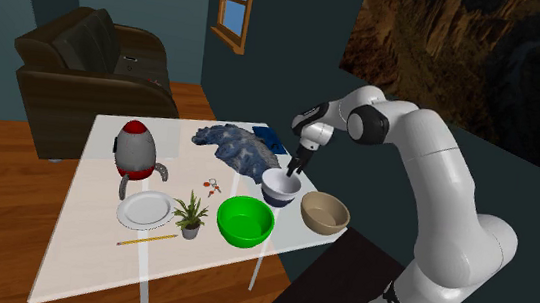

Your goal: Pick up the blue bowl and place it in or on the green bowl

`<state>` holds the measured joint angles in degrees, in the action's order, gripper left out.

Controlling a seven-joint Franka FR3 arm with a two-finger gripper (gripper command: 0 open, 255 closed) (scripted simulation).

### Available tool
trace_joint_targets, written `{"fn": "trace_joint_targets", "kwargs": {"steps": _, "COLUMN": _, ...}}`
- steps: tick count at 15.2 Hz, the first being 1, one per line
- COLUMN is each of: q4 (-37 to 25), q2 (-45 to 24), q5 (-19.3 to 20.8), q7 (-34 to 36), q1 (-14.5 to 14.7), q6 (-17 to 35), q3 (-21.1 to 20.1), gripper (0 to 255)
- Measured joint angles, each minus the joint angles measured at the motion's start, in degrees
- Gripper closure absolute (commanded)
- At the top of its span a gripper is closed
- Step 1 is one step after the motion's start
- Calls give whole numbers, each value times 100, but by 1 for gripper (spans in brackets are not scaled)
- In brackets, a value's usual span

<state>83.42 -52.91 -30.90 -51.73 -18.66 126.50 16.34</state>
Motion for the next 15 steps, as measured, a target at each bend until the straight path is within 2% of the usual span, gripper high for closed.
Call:
{"fn": "trace_joint_targets", "kwargs": {"steps": 11, "q4": -137, "q2": -332, "q5": -83, "q7": -22, "q1": -14, "q6": 209, "q3": -95, "gripper": 0}}
{"fn": "trace_joint_targets", "kwargs": {"steps": 12, "q4": -137, "q2": -332, "q5": -83, "q7": -22, "q1": -14, "q6": 209, "q3": -95, "gripper": 255}}
{"fn": "trace_joint_targets", "kwargs": {"steps": 15, "q4": -137, "q2": -332, "q5": -83, "q7": -22, "q1": -14, "q6": 210, "q3": -94, "gripper": 255}}
